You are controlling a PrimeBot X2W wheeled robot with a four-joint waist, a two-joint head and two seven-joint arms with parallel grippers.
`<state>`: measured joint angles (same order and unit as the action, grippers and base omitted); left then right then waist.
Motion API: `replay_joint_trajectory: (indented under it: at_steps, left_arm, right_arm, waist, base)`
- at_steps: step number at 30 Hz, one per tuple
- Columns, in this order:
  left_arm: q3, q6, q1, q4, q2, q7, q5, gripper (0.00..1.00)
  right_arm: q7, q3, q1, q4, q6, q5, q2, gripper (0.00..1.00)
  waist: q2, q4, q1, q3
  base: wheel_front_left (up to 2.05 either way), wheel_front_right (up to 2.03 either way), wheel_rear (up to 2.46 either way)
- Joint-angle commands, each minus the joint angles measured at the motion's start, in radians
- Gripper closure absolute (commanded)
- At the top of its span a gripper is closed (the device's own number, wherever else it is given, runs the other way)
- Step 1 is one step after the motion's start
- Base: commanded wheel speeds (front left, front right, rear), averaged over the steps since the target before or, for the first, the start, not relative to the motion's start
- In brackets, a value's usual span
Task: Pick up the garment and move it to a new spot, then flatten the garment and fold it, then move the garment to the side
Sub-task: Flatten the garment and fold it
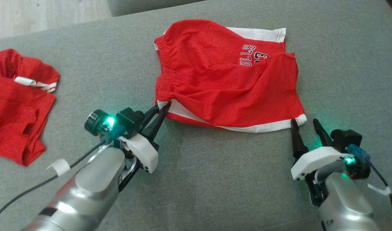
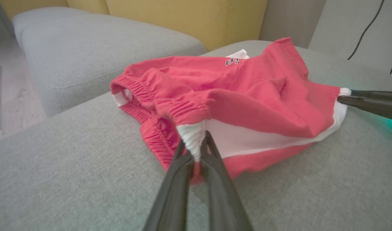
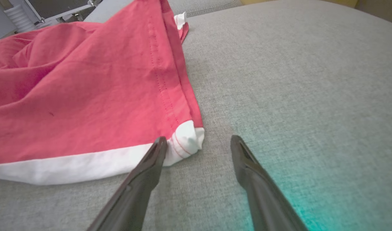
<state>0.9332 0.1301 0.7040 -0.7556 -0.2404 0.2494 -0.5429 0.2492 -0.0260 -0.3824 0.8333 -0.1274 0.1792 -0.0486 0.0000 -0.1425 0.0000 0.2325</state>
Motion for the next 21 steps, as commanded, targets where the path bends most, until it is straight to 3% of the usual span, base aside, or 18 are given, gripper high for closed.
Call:
replay_joint_trajectory:
  at_steps: [1,3,4,6,7,14,21]
  left_arm:
    - [-0.044,-0.008,0.024,0.030,-0.015,0.012,0.009,1.00]
    - [-0.047,-0.007,0.021,0.034,-0.013,0.012,0.013,1.00]
    - [-0.049,-0.007,0.019,0.036,-0.013,0.012,0.015,1.00]
    - [-0.054,-0.007,0.016,0.038,-0.012,0.012,0.018,1.00]
    - [-0.056,-0.007,0.014,0.039,-0.013,0.012,0.018,1.00]
    - [-0.082,-0.010,-0.002,0.043,-0.021,0.012,0.019,1.00]
    - [-0.142,-0.026,-0.018,0.078,-0.051,0.012,0.016,1.00]
  right_arm:
    - [0.001,-0.029,-0.037,0.005,-0.003,0.009,-0.002,0.00]
    - [0.002,-0.035,-0.050,0.036,-0.003,0.014,-0.002,0.00]
    - [0.002,-0.038,-0.056,0.050,-0.003,0.017,-0.002,0.11]
    - [0.004,-0.047,-0.068,0.073,-0.003,0.027,-0.002,0.88]
    - [0.005,-0.050,-0.073,0.082,-0.003,0.029,-0.002,1.00]
    - [0.011,-0.048,-0.093,0.078,-0.003,0.044,-0.002,1.00]
    - [0.012,-0.050,-0.077,-0.052,-0.003,0.090,-0.002,1.00]
  waist:
    - [0.0000,0.004,0.0000,0.000]
    - [0.0000,0.007,0.0000,0.000]
    - [0.0000,0.008,0.0000,0.000]
    - [0.0000,0.010,0.0000,-0.001]
    - [0.0000,0.010,0.0000,-0.001]
    - [0.0000,0.010,0.0000,-0.016]
    - [0.0000,0.005,0.0000,-0.068]
  base:
    - [0.00,0.00,0.00]
    - [0.00,0.00,0.00]
    - [0.00,0.00,0.00]
    - [0.00,0.00,0.00]
    - [0.00,0.00,0.00]
    - [0.00,0.00,0.00]
    - [0.00,0.00,0.00]
